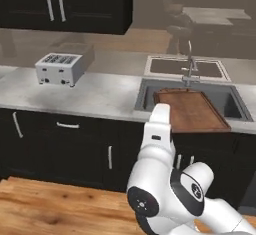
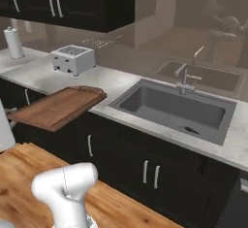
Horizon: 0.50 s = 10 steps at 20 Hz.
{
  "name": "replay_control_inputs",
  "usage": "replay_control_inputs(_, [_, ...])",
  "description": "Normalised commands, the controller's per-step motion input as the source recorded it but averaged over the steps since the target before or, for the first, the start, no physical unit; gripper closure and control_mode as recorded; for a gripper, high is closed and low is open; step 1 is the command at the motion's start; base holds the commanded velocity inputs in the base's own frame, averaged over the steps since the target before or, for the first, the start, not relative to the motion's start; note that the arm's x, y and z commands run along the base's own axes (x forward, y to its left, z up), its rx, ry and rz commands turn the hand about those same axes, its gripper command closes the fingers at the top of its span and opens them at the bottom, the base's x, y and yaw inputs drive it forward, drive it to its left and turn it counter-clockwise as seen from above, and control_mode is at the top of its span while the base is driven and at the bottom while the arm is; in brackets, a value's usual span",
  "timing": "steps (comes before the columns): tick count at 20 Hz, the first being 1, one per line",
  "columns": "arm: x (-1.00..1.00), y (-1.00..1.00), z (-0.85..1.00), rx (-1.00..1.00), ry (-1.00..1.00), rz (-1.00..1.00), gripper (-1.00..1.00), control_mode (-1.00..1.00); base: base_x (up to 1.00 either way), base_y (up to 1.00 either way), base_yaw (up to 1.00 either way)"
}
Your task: Move the cutting board and knife to the sink. Then move spray from the cabinet to the counter.
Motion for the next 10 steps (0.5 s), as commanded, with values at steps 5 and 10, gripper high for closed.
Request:
replay_control_inputs(5, [0.00, 0.00, 0.00, 0.00, 0.00, 0.00, 1.00, 1.00, 0.00, -0.81, -0.33])
replay_control_inputs(10, [0.00, 0.00, 0.00, 0.00, 0.00, 0.00, 1.00, 1.00, 0.06, -0.44, -0.24])
